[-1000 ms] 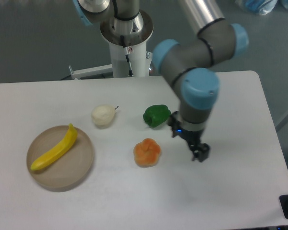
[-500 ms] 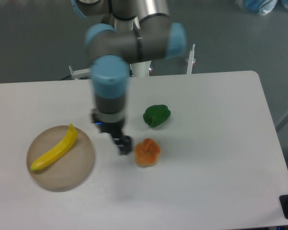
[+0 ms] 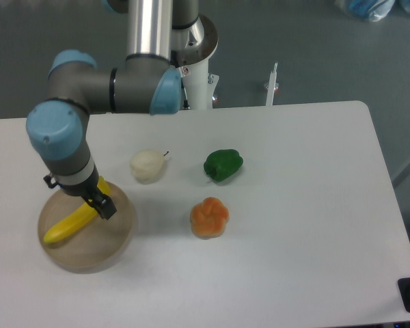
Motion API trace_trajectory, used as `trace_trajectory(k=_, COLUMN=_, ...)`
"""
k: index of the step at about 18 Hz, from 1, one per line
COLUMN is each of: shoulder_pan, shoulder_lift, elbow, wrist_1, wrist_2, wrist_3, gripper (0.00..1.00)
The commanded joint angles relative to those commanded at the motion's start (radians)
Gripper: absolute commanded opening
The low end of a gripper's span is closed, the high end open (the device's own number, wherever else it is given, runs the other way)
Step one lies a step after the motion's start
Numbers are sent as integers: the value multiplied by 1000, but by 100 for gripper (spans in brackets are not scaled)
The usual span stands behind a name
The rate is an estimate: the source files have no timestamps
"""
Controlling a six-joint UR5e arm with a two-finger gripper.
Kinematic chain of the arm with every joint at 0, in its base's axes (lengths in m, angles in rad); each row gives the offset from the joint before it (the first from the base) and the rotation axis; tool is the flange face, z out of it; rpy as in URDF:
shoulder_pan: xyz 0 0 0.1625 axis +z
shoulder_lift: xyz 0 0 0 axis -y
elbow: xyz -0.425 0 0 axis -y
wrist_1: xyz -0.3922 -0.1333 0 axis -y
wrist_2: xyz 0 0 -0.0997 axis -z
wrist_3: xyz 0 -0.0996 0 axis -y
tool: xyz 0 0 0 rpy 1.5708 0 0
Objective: Pick up the banana from the plate
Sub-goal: 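Lower the gripper onto the banana and close it around the banana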
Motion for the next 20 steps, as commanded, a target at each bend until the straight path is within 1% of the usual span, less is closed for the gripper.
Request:
trace_trajectory(k=2, shoulder_pan=-3, shoulder_lift=-2, elbow=-42, wrist_1=45, wrist_2=2, wrist_3=-2, gripper=100)
trace_trajectory(k=4, shoulder_pan=-12, shoulder_lift=-6, elbow=-65, wrist_1=82, wrist_2=2, wrist_3=-3, gripper=100)
trace_trajectory(k=7, shoulder_pan=-28, shoulder_lift=-40, elbow=-65, wrist_1=99, wrist_2=5, wrist_3=-31, gripper=100)
trace_trajectory(k=9, shoulder_pan=-29, shoulder_lift=-45, elbow=-66, wrist_1=99, wrist_2=5, wrist_3=-29, gripper=100)
trace_trajectory(k=10, shoulder_pan=-31, shoulder_lift=-45, elbow=-66, wrist_1=97, wrist_2=5, wrist_3=-32, gripper=85)
trace_trajectory(k=11, shoulder_pan=-32, shoulder_lift=-43, elbow=-66, wrist_1=96, wrist_2=6, wrist_3=-34, gripper=66)
trace_trajectory(k=12, shoulder_pan=-34, shoulder_lift=-37, elbow=-65, wrist_1=94, wrist_2=9, wrist_3=-34, gripper=39)
trace_trajectory(k=13, shoulder_pan=-34, shoulder_lift=-29, elbow=-65, wrist_1=91, wrist_2=8, wrist_3=-32, gripper=18)
trace_trajectory(k=14, shoulder_pan=-34, shoulder_lift=-20, elbow=-62, wrist_1=86, wrist_2=8, wrist_3=-34, gripper=4)
trace_trajectory(k=15, shoulder_pan=-32, shoulder_lift=-14, elbow=-57, wrist_1=79, wrist_2=6, wrist_3=-32, gripper=1)
trace_trajectory(k=18, shoulder_pan=-28, shoulder_lift=3, elbow=-49, wrist_1=71, wrist_2=5, wrist_3=-25, gripper=0)
trace_trajectory(k=20, shoulder_pan=-12, shoulder_lift=27, elbow=-49, wrist_1=69, wrist_2=5, wrist_3=-21, gripper=0)
